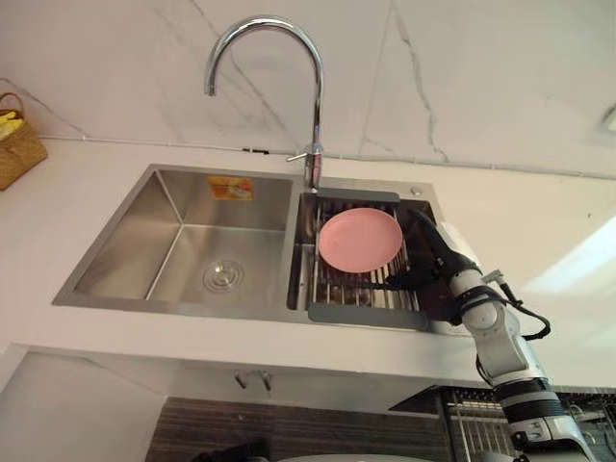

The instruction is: Walk over to the sink, pick up the cup, carry it to the dishwasher, place the cup inside the dishwasher, then close the dishwasher door

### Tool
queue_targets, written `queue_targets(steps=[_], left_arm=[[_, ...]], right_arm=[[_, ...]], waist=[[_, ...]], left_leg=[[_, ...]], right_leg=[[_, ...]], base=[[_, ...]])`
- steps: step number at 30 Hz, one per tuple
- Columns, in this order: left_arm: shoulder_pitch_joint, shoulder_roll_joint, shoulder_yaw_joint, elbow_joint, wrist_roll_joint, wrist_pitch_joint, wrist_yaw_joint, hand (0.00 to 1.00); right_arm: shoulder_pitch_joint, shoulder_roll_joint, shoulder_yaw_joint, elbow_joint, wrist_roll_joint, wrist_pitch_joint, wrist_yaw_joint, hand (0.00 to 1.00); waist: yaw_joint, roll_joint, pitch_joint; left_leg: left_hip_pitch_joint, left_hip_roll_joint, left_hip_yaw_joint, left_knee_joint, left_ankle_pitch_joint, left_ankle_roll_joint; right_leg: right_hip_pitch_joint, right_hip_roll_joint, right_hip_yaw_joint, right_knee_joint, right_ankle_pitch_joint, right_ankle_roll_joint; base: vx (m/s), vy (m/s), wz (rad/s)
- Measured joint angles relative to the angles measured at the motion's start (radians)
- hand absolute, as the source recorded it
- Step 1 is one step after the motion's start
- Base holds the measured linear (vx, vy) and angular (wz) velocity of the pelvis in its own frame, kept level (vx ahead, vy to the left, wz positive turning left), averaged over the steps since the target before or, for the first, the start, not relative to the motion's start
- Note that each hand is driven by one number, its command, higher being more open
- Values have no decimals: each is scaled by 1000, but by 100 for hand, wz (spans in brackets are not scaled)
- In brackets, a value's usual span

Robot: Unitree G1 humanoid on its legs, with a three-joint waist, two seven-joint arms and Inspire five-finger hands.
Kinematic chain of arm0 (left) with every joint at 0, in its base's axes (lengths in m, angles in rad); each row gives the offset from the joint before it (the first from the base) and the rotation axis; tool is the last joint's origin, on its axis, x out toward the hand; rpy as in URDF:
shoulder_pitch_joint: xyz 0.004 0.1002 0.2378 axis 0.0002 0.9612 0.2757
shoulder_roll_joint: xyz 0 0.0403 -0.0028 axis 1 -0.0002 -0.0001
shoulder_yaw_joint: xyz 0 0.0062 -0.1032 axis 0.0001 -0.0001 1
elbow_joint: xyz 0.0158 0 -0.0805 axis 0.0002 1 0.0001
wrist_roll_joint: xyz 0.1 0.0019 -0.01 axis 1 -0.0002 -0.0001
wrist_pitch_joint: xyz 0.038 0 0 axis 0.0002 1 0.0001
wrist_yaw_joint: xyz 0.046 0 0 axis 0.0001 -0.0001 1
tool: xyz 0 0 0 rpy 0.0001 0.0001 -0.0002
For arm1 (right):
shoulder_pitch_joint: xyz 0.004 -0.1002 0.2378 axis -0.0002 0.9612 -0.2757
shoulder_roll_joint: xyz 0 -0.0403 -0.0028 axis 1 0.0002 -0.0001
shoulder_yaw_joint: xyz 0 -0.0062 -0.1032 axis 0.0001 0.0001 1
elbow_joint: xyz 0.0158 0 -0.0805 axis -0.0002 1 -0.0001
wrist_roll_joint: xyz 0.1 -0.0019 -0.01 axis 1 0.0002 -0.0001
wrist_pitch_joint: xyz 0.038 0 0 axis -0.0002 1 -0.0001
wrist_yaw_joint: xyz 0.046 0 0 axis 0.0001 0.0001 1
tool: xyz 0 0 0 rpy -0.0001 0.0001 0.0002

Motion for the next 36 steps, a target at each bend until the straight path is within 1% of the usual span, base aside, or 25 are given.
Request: queue_targets(steps=[3, 6, 11, 24, 27, 31, 36], left_arm=[[2, -3, 0, -3, 0, 3, -2, 100], [2, -4, 1, -6, 0, 7, -3, 100], [2, -6, 1, -11, 0, 7, -5, 100], [19, -8, 2, -47, 0, 7, -13, 100], [19, -8, 3, -47, 0, 7, -20, 100], [19, -10, 18, -48, 12, 5, -25, 100], [19, -14, 22, -50, 60, -28, -42, 100]], right_arm=[[-19, 0, 11, 20, -38, -3, -20, 100], [-32, 0, 18, 42, -82, -5, -27, 100], [-59, 0, 55, 84, -163, -14, -66, 100], [-140, 0, 104, 182, -302, -57, -221, 100], [-149, -1, 125, 201, -341, -76, -249, 100], [-159, -6, 153, 230, -407, -124, -282, 100], [-167, -34, 229, 237, -449, -193, -314, 100]], waist=[[2, 5, 3], [9, 5, 4], [19, 5, 4], [26, 3, 9], [26, 3, 10], [27, 0, 16], [38, -3, 21]], left_leg=[[0, -3, -2, 0, 1, 0], [-1, -4, -3, 0, 1, 0], [-2, -5, -11, 0, 2, 1], [-9, -8, -30, -1, 7, 0], [-9, -8, -30, -1, 7, 0], [-8, -8, -32, -1, 7, 0], [-7, -10, -38, -1, 8, 0]], right_leg=[[1, -3, -2, 0, 1, 1], [2, -3, -3, 0, 1, 1], [6, -4, -12, -1, 1, 1], [21, -6, -42, -11, 2, 3], [22, -6, -44, -11, 2, 4], [24, -6, -46, -11, 2, 4], [30, -6, -54, -13, 1, 4]], base=[[0, 0, 0], [0, 0, 0], [0, -3, 4], [-2, -3, 5], [0, 0, 0], [0, 0, 0], [-4, -7, 5]])
